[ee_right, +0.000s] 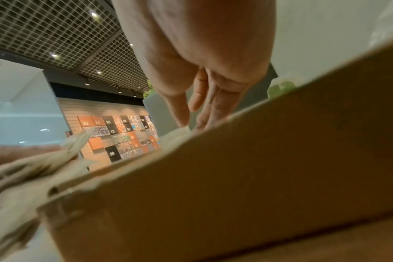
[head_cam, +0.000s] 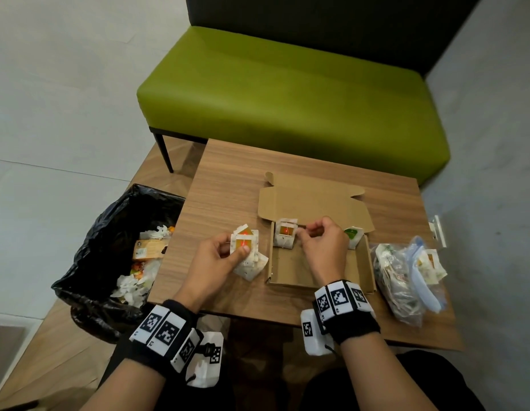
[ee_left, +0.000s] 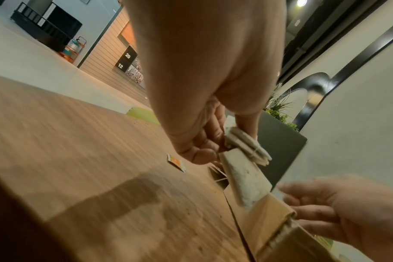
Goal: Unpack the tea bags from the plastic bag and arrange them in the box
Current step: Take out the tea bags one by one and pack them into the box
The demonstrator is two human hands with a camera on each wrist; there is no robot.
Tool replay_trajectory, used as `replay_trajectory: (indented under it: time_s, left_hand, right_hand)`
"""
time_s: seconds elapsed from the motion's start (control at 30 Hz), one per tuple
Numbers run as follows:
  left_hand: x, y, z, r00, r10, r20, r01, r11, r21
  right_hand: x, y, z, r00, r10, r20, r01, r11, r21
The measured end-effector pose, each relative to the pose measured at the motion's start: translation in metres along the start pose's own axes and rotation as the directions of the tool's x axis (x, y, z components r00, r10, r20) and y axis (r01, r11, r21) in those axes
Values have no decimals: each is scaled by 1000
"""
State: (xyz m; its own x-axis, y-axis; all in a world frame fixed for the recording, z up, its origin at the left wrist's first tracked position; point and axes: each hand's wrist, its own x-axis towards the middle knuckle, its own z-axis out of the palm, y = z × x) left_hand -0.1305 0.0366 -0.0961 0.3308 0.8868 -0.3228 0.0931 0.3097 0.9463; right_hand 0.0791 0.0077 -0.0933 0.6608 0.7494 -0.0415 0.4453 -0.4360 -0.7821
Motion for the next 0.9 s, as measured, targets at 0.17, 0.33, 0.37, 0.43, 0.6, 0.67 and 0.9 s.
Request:
replay_trajectory:
  time_s: [0.17,0.33,0.37,0.43,0.6,0.67,0.9]
  left_hand:
    - [-1,0,3,999,34,11,-33,999,-39]
    - [-5,3,8,994,89,68,-84,994,-63]
    - [-6,3,7,994,85,72,-80,994,-72]
    - [-7,2,6,993,66,94,-58,994,-91]
    - [-7,-2,3,985,21,174,-5,996,-87]
    - [-4,-4,3,986,9,165,3,998,-69]
    - [2,-9,-3,999,-14,32,13,1000,17]
  right_hand:
    - [-26,-30,-12,937,-86,340,4,972,235]
    - [-37,-37,3,864,-157,478,70,978,195]
    - [-38,-38,4,859,-146,490,42,975,217]
    - [-38,-38,4,863,-123,490,-28,957,289]
    - [-35,-35,3,864,-102,493,-87,934,347]
    - [-34,-35,2,853,-105,511,-90,936,342]
    - [-26,-35,-12,929,-83,360,-102,879,465]
